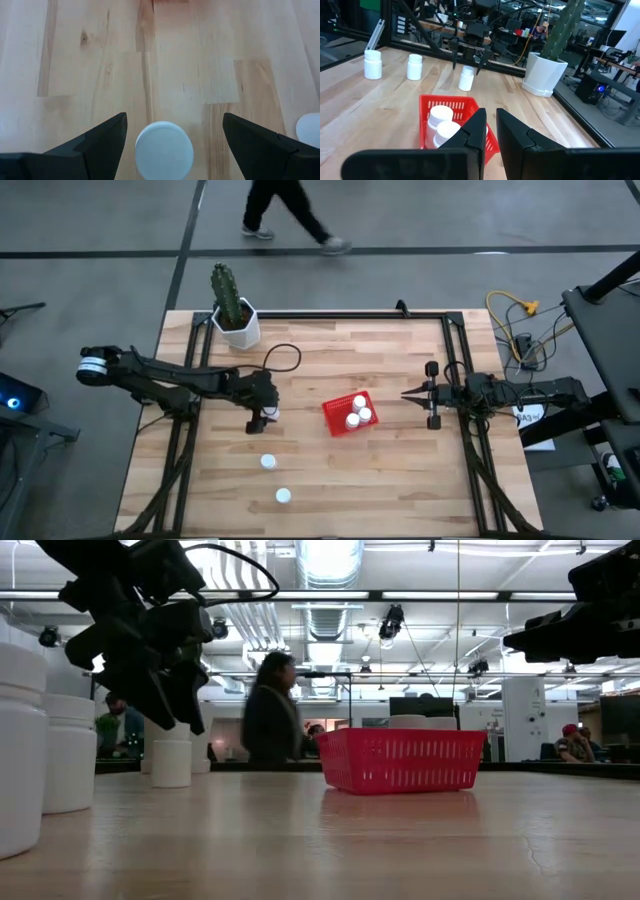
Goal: Pick and place pill bottles into a basket
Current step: Put the white medicine bottle into the red basket
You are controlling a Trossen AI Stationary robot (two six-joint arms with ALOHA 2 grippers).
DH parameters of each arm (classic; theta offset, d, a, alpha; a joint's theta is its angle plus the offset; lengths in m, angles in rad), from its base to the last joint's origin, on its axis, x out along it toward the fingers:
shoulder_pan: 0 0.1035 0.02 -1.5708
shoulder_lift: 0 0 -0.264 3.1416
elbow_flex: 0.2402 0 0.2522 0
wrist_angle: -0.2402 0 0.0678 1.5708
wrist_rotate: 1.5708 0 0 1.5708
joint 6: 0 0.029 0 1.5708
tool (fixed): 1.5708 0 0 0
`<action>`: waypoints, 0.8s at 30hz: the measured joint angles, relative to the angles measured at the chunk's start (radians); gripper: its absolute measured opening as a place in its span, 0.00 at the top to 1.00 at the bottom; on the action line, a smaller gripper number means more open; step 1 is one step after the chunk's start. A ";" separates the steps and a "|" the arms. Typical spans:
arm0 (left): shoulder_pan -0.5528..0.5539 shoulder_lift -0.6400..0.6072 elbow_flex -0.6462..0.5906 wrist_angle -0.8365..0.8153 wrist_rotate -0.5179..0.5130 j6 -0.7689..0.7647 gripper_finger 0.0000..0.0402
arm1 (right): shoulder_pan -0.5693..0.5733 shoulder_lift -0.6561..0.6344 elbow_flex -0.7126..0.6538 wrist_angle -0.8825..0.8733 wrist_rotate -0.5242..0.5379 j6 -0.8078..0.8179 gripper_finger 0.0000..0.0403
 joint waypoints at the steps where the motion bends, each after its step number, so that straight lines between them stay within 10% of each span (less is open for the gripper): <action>1: 0.000 0.000 0.000 0.000 -0.001 0.000 0.23 | 0.000 0.000 0.000 0.000 0.000 0.003 0.92; 24: 0.000 0.000 -0.013 -0.001 -0.006 0.000 0.23 | 0.000 -0.001 0.000 0.000 -0.003 0.024 0.92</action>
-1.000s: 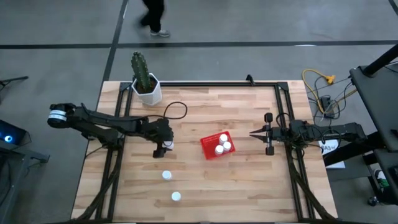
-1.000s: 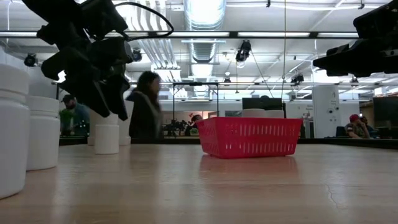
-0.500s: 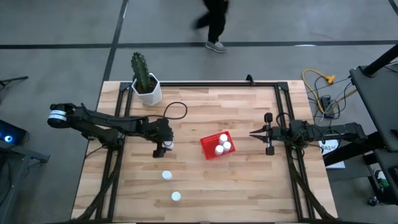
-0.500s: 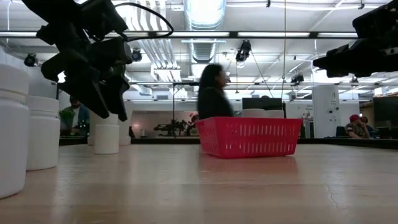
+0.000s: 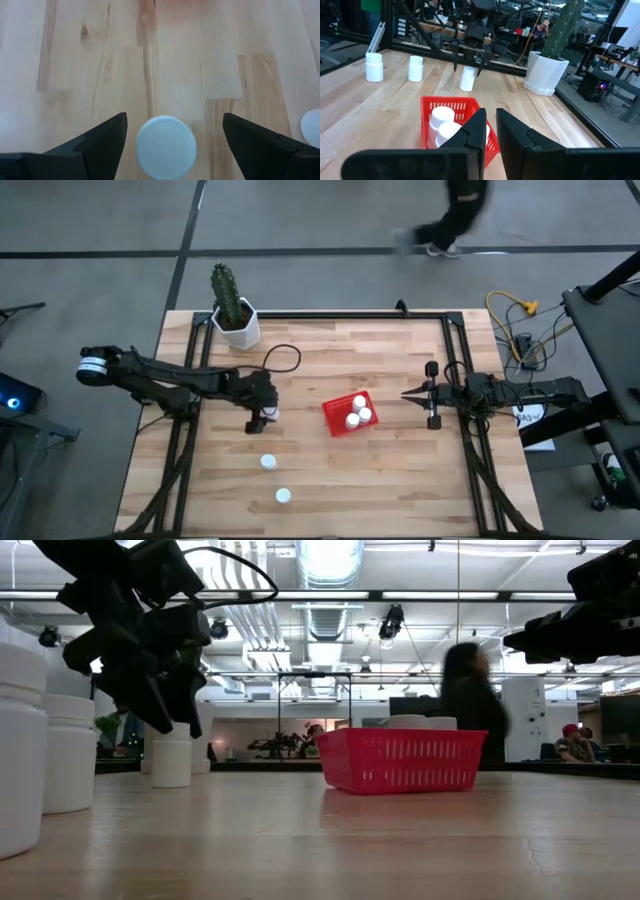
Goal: Pick and place pill bottles into a basket
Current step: Put the white medicine bottle into the red basket
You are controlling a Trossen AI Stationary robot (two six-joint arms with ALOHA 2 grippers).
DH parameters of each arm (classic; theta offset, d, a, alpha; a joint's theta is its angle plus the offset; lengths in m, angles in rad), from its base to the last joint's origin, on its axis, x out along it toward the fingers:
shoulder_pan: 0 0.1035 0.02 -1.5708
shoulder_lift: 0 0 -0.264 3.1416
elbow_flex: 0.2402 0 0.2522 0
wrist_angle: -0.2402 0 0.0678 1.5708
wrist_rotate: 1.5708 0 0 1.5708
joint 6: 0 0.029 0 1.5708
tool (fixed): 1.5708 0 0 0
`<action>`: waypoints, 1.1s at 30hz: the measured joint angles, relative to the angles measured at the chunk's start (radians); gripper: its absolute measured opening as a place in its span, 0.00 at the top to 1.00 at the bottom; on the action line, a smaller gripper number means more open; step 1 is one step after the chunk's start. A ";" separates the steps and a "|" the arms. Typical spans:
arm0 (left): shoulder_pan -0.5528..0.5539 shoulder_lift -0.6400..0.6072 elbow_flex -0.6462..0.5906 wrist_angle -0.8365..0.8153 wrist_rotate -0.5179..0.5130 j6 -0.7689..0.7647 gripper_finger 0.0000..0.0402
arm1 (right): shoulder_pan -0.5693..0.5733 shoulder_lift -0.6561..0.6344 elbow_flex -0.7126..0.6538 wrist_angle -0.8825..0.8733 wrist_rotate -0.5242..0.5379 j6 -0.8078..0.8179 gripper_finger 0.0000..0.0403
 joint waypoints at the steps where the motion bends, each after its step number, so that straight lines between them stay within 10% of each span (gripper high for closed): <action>1: 0.000 0.000 -0.004 0.000 0.000 0.000 0.23 | 0.000 0.000 0.000 0.000 0.000 0.000 0.92; 33: 0.000 0.204 -0.002 0.007 -0.064 -0.027 0.23 | -0.001 0.000 0.000 -0.001 0.000 0.000 0.92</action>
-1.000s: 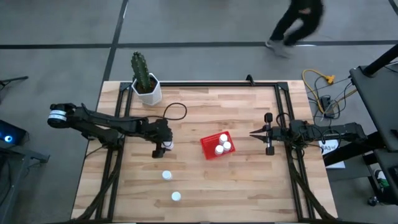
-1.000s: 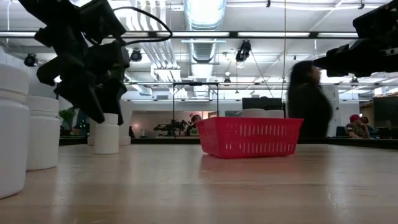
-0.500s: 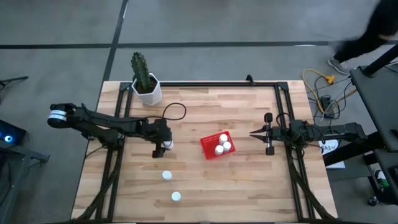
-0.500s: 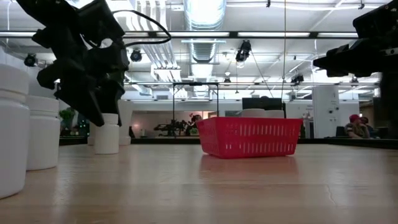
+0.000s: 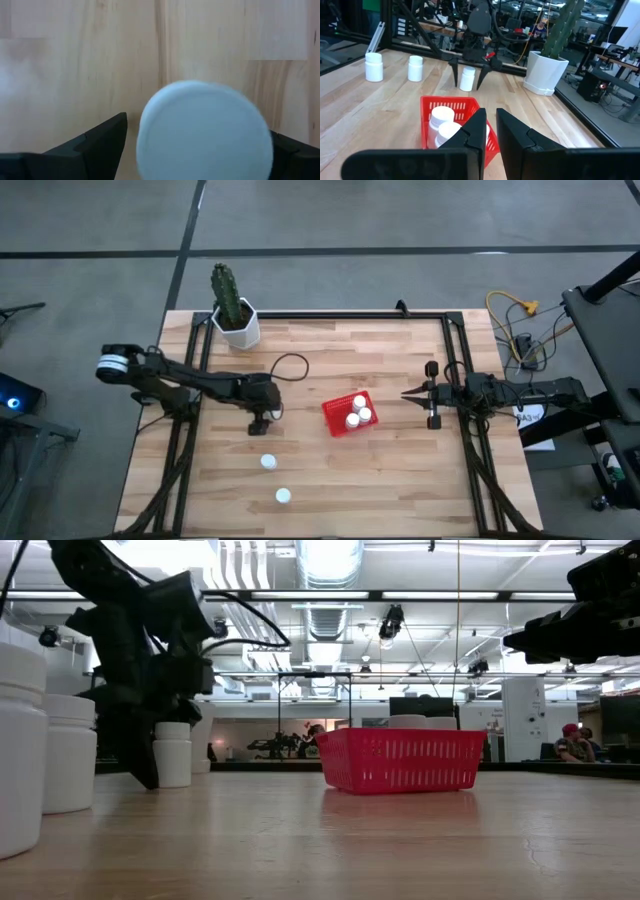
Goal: Pick and place pill bottles into a basket
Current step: Put the white medicine bottle into the red basket
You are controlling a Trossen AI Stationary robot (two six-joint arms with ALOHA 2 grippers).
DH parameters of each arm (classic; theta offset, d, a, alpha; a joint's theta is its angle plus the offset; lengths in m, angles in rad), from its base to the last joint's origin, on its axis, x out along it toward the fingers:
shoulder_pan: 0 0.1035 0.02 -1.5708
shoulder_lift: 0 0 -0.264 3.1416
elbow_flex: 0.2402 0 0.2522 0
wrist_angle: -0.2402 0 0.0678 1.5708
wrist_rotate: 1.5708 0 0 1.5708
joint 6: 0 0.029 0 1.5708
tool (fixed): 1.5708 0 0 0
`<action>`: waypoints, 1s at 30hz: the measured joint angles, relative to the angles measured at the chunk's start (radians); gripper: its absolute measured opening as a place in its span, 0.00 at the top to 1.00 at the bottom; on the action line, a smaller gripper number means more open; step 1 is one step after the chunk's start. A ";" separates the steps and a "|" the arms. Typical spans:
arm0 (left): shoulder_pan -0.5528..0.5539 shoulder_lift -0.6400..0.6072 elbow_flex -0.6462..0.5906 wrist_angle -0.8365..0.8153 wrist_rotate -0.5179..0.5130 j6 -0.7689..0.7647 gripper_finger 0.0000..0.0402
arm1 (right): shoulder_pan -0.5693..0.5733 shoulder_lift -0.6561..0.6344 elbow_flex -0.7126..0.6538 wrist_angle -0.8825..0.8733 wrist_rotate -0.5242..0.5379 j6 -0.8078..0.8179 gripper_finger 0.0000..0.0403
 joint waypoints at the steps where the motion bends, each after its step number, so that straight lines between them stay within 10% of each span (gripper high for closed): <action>1: 0.000 0.012 0.007 0.000 0.000 0.000 0.23 | 0.000 0.000 0.000 0.000 0.000 0.000 0.92; 30: 0.000 0.010 0.081 -0.077 -0.006 0.001 0.23 | 0.001 -0.001 0.000 0.001 0.000 0.000 0.92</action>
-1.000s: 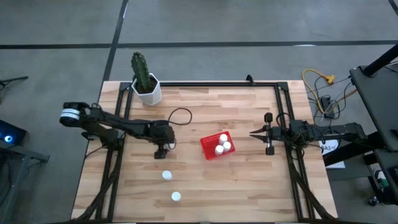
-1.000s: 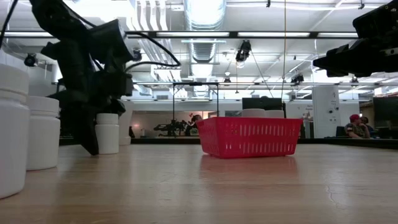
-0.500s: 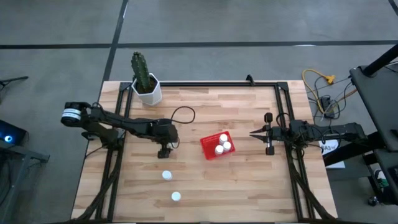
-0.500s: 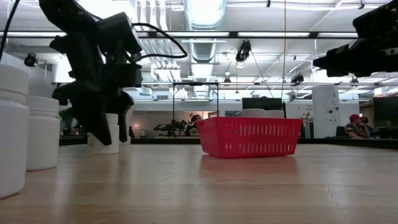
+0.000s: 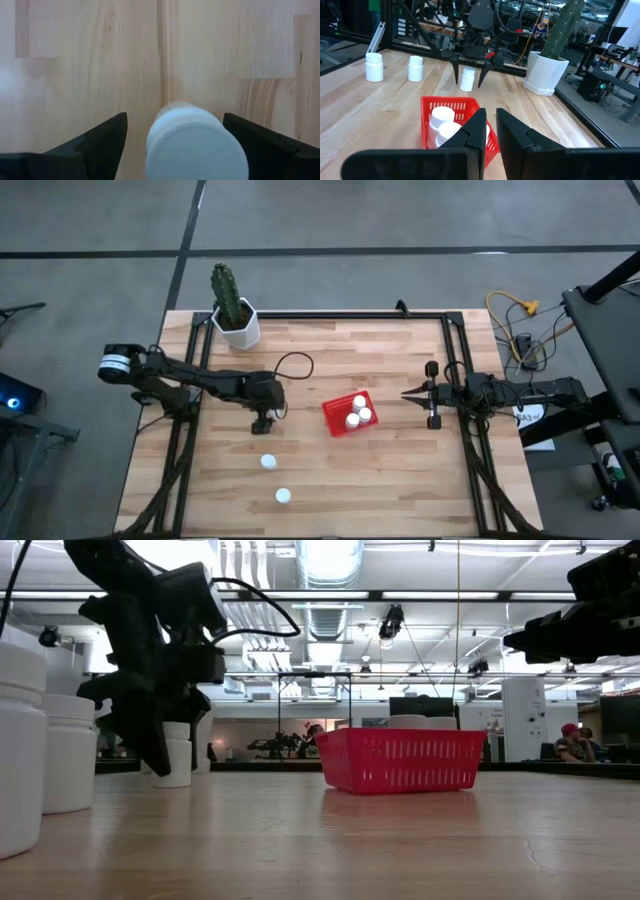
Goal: Pick and place pill bottles into a basket
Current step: Put the white medicine bottle into the red basket
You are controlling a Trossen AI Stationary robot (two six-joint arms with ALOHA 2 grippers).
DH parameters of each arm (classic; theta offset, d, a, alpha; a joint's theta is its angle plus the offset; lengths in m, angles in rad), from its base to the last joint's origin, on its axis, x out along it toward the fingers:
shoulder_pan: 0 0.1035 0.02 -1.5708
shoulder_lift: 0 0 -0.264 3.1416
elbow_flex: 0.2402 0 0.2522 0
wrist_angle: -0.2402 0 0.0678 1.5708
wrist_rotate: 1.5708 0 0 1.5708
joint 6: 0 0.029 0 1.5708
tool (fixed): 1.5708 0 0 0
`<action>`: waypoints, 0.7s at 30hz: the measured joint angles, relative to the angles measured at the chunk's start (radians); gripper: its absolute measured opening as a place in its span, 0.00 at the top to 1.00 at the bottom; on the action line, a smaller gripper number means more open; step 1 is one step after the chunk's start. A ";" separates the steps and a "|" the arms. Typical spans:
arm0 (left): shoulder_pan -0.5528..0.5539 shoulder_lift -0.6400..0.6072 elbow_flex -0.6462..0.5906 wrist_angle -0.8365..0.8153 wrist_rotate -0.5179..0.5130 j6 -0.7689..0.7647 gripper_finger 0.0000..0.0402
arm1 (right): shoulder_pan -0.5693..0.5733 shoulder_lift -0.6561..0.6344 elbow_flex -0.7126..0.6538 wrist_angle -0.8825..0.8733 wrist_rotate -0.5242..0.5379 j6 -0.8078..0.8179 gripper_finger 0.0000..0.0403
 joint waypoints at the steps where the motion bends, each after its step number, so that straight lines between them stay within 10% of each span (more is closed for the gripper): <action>1: 0.000 0.000 0.000 -0.001 0.000 0.000 0.23 | 0.000 0.000 0.000 0.000 0.000 0.000 0.92; 13: 0.000 0.000 0.001 -0.006 0.000 0.006 0.61 | 0.000 0.000 0.000 0.000 0.000 0.000 0.92; 21: -0.001 0.000 0.020 -0.028 0.037 0.054 0.62 | 0.000 0.000 0.000 0.000 0.000 0.000 0.92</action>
